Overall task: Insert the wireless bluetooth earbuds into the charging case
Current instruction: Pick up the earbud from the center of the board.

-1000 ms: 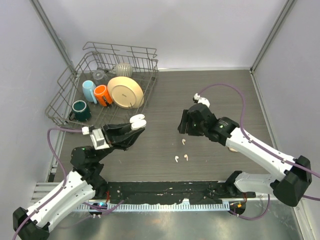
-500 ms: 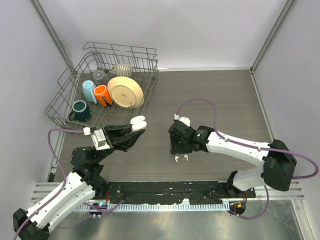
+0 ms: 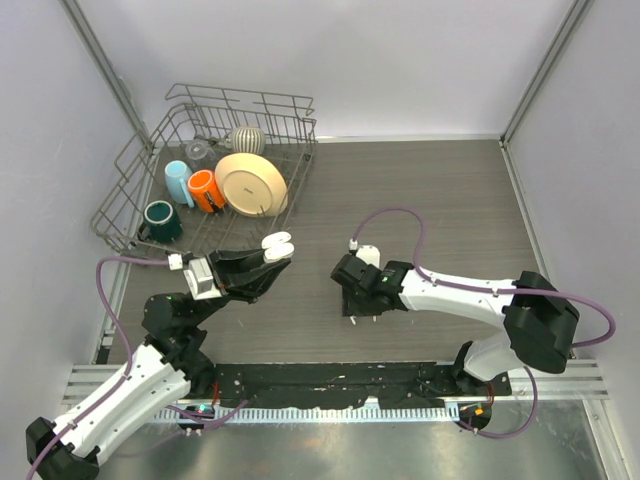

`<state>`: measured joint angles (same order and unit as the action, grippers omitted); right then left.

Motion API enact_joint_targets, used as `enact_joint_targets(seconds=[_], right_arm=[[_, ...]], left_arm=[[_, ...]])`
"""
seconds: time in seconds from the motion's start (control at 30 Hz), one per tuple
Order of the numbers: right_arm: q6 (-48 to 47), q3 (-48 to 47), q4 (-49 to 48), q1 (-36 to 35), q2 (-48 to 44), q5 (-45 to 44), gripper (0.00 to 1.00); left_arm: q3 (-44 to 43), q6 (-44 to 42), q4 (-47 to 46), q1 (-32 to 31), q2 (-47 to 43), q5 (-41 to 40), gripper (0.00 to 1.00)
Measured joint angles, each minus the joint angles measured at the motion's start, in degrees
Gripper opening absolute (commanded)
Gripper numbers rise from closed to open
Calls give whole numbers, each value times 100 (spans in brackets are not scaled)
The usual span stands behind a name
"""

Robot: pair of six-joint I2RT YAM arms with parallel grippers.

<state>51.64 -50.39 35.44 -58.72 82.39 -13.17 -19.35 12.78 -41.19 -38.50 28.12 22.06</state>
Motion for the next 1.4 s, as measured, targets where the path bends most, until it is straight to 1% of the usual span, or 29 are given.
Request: enact_joint_targets(seconds=[0.4,1.0,1.13,1.4], right_arm=[[105,50,-328,0,466,-2,43],[101,59,-411,0,702,-190,42],[94,63,-417,0,754,-223,37],[79,81,-437,2,778,-249,33]], left_arm=[[0,-4,39,0,0,-2,0],[0,-17,103,0,24,-2,0],[0,-17,111,0,28,-2,0],[0,-15,120,0,66,-2,0]])
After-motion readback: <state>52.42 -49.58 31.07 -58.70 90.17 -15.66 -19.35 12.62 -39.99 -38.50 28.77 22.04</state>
